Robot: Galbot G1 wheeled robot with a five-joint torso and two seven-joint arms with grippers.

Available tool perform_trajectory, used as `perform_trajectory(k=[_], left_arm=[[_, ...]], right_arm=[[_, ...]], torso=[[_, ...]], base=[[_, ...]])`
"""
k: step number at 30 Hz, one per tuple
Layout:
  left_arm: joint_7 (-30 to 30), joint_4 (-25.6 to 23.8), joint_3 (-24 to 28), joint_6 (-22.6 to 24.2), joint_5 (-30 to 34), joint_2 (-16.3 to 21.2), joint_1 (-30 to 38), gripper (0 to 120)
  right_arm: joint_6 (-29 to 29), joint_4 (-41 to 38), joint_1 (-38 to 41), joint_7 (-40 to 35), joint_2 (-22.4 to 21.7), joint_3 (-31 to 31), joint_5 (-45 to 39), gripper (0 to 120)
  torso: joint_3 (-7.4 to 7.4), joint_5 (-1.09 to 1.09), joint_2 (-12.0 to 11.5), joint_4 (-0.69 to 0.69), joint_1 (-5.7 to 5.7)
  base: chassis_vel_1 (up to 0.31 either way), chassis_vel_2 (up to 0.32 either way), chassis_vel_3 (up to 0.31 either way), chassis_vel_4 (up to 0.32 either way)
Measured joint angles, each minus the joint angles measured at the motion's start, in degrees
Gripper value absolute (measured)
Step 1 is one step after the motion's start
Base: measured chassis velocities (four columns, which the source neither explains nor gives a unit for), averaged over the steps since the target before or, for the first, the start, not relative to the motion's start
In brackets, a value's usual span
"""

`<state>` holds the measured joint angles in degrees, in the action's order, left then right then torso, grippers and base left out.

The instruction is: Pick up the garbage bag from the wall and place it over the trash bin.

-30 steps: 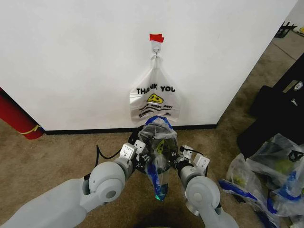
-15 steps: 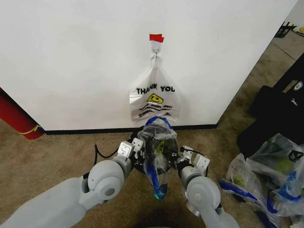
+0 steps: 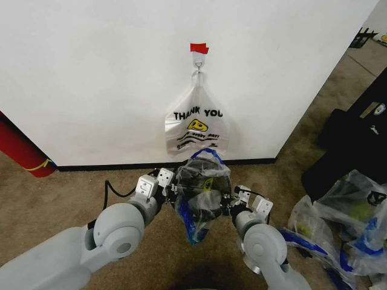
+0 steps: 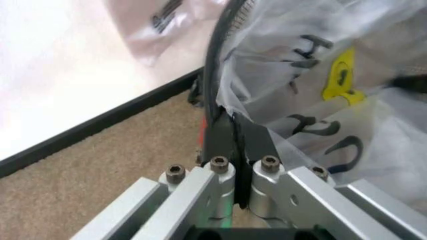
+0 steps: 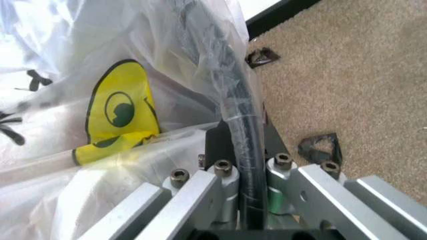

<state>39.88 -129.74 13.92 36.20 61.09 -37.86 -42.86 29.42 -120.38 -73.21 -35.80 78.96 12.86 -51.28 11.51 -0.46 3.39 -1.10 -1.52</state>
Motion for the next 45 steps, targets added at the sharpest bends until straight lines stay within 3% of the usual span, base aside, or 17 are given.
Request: perform_trajectory(k=[12, 26, 31, 35, 41, 45], left_arm=[[-1.7, 0.9, -5.7, -0.9, -2.0, 1.0, -5.3, 0], [-11.6, 10.7, -3.7, -7.8, -6.1, -1.1, -5.6, 0], [-8.8, 9.9, -4.5, -9.1, -6.4, -1.8, -6.4, 0], [-6.7, 7.7, -7.8, -9.3, -6.3, -1.7, -8.1, 12], [-6.0, -1.5, -17.6, -8.4, -4.4, -0.3, -17.7, 37], [-5.9, -4.7, -20.6, -9.0, -4.1, -0.3, -21.5, 50]], right_arm=[[-0.3, -1.0, -1.0, 0.5, -0.7, 1.1, -0.8, 0], [-1.4, -2.4, -3.2, 3.3, -1.1, 3.6, -4.6, 0], [-2.0, -2.5, -3.9, 3.7, -1.4, 4.5, -4.6, 0], [-2.3, -1.9, -3.7, 3.7, -1.0, 5.1, -4.6, 0], [-2.5, -0.6, -2.8, 3.2, 0.6, 8.2, -6.6, 0], [-2.5, 0.0, -2.2, 2.5, 1.1, 9.7, -8.2, 0]], torso=[[0.0, 0.0, 0.0, 0.0, 0.0], [0.0, 0.0, 0.0, 0.0, 0.0], [0.0, 0.0, 0.0, -0.01, 0.0], [0.0, 0.0, 0.0, -0.01, 0.0], [0.0, 0.01, 0.0, 0.01, 0.0], [0.0, 0.0, 0.0, 0.01, 0.0]], base=[[0.0, 0.0, 0.0, 0.0], [0.0, 0.0, 0.0, 0.0], [0.0, 0.0, 0.0, 0.0], [0.0, 0.0, 0.0, 0.0], [0.0, 0.0, 0.0, 0.0], [0.0, 0.0, 0.0, 0.0]])
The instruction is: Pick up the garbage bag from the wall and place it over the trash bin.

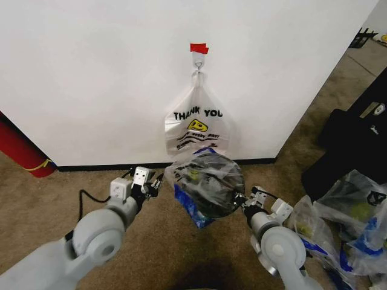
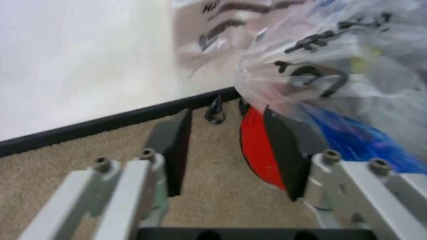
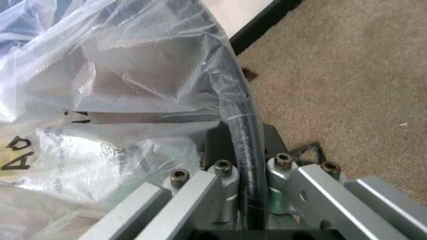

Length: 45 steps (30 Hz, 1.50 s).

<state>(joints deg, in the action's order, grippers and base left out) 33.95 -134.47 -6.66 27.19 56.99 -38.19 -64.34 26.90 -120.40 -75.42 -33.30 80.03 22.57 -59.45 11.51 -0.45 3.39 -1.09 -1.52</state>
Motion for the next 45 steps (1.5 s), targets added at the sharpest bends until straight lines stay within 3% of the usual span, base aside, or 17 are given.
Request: perform_trajectory(k=[4, 10, 13, 22, 28, 45], left_arm=[[0.1, -2.3, -2.0, -0.8, 2.1, -0.8, -1.8, 62], [0.6, -6.1, -2.7, -7.6, 16.1, -4.6, -6.9, 89], [-0.5, -6.4, -1.3, -9.0, 18.6, -5.9, -8.0, 96], [-2.5, -2.4, 5.8, -10.8, 16.6, -9.1, -5.6, 99], [-3.2, -0.2, 7.1, -11.1, 15.9, -10.0, -4.4, 90], [-4.4, 0.5, 7.9, -12.3, 14.7, -9.7, -3.3, 26]], right_arm=[[0.0, 0.0, 0.1, -0.4, 0.2, 0.8, -1.2, 0], [-0.1, -0.3, 0.2, -1.2, 0.7, 2.5, -2.6, 0], [-0.1, -0.6, 0.1, -1.3, 0.8, 2.7, -2.6, 0], [0.1, -1.9, -0.4, -1.4, 1.4, 2.7, -2.5, 0], [0.2, -2.6, -1.4, -1.4, 1.8, 3.1, -2.4, 0], [0.3, -2.5, -1.2, -1.5, 1.2, 3.2, -2.3, 0]], torso=[[0.0, 0.0, 0.0, -0.02, 0.0], [0.0, 0.0, 0.0, -0.01, 0.0], [0.0, 0.01, 0.0, -0.02, 0.0], [0.0, 0.0, 0.0, -0.02, 0.0], [0.01, 0.0, 0.0, -0.02, 0.0], [0.0, 0.0, 0.0, -0.01, 0.0]], base=[[0.0, 0.0, 0.0, 0.0], [0.0, 0.0, 0.0, 0.0], [0.0, 0.0, 0.0, 0.0], [0.0, 0.0, 0.0, 0.0], [0.0, 0.0, 0.0, 0.0], [0.0, 0.0, 0.0, 0.0]])
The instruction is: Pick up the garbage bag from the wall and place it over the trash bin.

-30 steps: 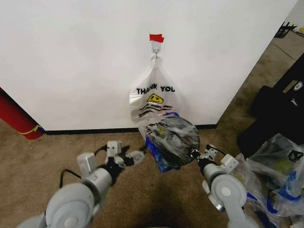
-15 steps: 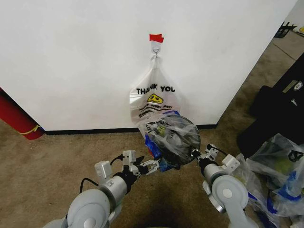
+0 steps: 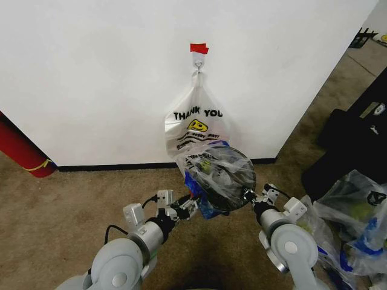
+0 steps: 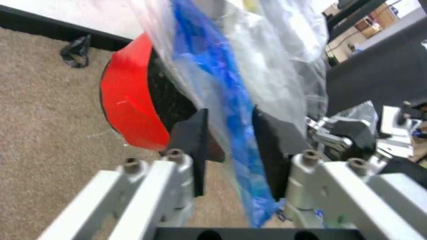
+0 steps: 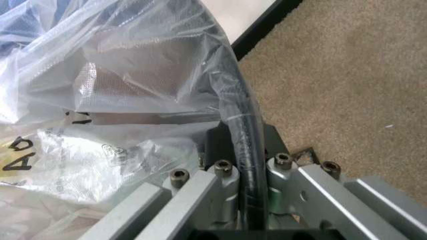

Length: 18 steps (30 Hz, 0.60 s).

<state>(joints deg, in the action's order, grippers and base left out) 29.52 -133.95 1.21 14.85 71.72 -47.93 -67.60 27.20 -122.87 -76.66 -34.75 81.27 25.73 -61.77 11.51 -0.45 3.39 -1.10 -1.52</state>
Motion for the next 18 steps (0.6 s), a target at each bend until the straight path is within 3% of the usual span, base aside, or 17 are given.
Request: perform_trajectory(k=[7, 18], left_arm=[[0.0, 0.1, 1.4, -0.1, -0.4, 0.1, 0.3, 0], [0.4, 1.9, 2.0, -0.2, -1.9, -0.5, 0.9, 0]], right_arm=[[0.0, 0.1, 0.3, -0.1, -0.4, 0.5, -0.5, 0], [-0.1, -0.7, -0.5, -0.9, 0.1, 1.2, -2.3, 0]], torso=[[0.0, 0.0, 0.0, 0.0, 0.0], [0.0, 0.0, 0.0, -0.01, 0.0]], base=[[0.0, 0.0, 0.0, 0.0], [0.0, 0.0, 0.0, 0.0]])
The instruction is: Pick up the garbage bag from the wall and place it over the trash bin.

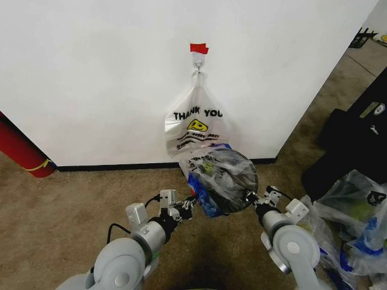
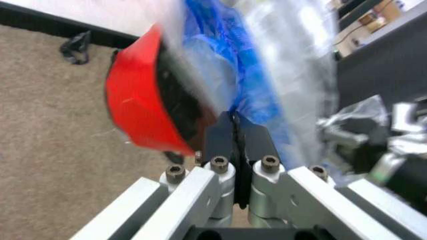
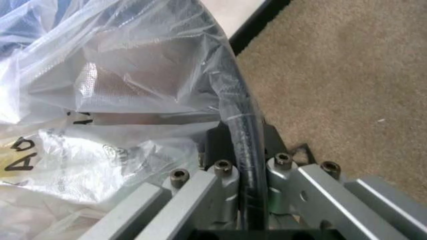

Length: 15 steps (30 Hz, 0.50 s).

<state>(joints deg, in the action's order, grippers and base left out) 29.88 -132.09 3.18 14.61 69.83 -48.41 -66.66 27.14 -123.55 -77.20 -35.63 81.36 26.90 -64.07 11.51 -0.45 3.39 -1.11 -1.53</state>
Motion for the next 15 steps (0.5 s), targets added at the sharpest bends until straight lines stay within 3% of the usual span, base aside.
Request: perform_trajectory(k=[6, 15], left_arm=[[-0.2, 5.5, 0.8, -0.2, -5.5, -0.7, -1.1, 0], [-0.1, 11.1, 2.5, -0.5, -7.9, -3.9, 1.6, 0]], right_arm=[[0.1, -2.7, -0.3, -0.7, -0.7, 0.5, -2.4, 0], [0.7, -5.4, -2.1, -0.8, -0.7, 0.4, -3.2, 0]], torso=[[0.0, -0.01, 0.0, 0.01, 0.0], [0.0, -0.01, 0.0, 0.0, 0.0]], base=[[0.0, 0.0, 0.0, 0.0], [0.0, 0.0, 0.0, 0.0]])
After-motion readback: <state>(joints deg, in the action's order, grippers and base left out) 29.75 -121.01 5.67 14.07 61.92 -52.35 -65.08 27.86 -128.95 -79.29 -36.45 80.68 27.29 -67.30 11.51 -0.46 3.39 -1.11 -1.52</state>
